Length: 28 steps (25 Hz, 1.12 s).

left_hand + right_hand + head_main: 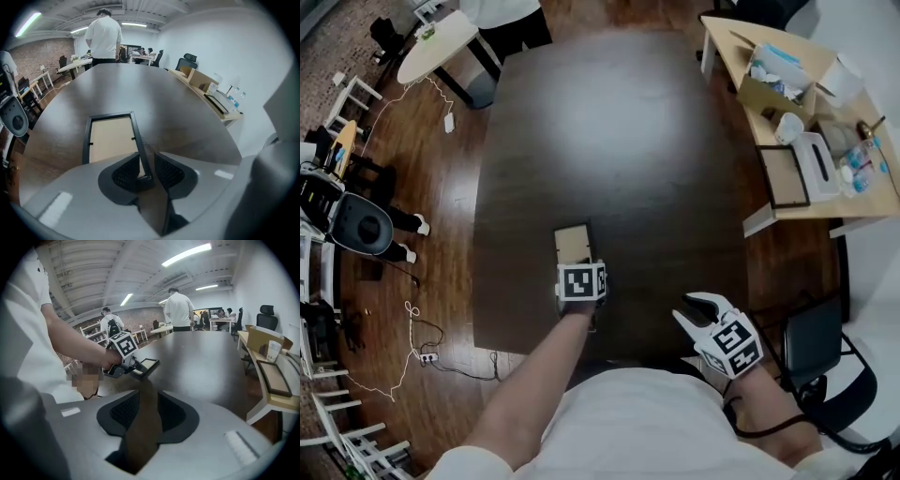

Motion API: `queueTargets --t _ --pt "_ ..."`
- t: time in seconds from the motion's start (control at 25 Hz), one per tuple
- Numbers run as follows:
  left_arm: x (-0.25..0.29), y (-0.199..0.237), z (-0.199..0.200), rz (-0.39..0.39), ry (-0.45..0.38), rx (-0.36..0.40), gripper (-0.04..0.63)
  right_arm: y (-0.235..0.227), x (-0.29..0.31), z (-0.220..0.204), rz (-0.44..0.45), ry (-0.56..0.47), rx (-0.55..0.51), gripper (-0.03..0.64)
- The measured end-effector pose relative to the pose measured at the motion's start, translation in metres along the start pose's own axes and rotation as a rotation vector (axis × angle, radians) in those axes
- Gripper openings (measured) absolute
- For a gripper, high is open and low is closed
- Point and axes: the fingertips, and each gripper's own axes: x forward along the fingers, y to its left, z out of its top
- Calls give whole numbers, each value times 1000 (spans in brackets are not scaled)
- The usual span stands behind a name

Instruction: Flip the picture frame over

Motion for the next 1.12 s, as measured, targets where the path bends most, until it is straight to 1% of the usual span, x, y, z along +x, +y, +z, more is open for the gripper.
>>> queueTargets --t 0.16,0.24,0.36,0.44,0.56,0.64,0.76,0.84,1.12 --pt "11 -1 -2 44 20 30 100 1 -2 -6 11 13 14 123" --pt "17 -3 -2 60 12 47 91 -1 -3 -7 13 16 18 123" --pt "19 -2 -1 108 14 73 71 -6 -4 -9 11 19 27 123" --pt "19 -3 -3 129 18 77 69 -9 -6 -11 8 20 34 121" --pt "18 -2 -4 136 9 67 55 -11 -6 -10 2 16 44 121" --pt "17 0 -4 127 5 66 40 -11 -5 -9 2 14 45 120" --pt "13 -1 -3 105 -9 81 39 -13 -4 -10 2 20 46 121" --pt "5 2 0 105 -24 90 40 -12 -3 -9 3 22 42 121" --pt "-16 -8 14 -19 -96 77 40 -8 7 5 11 21 15 121"
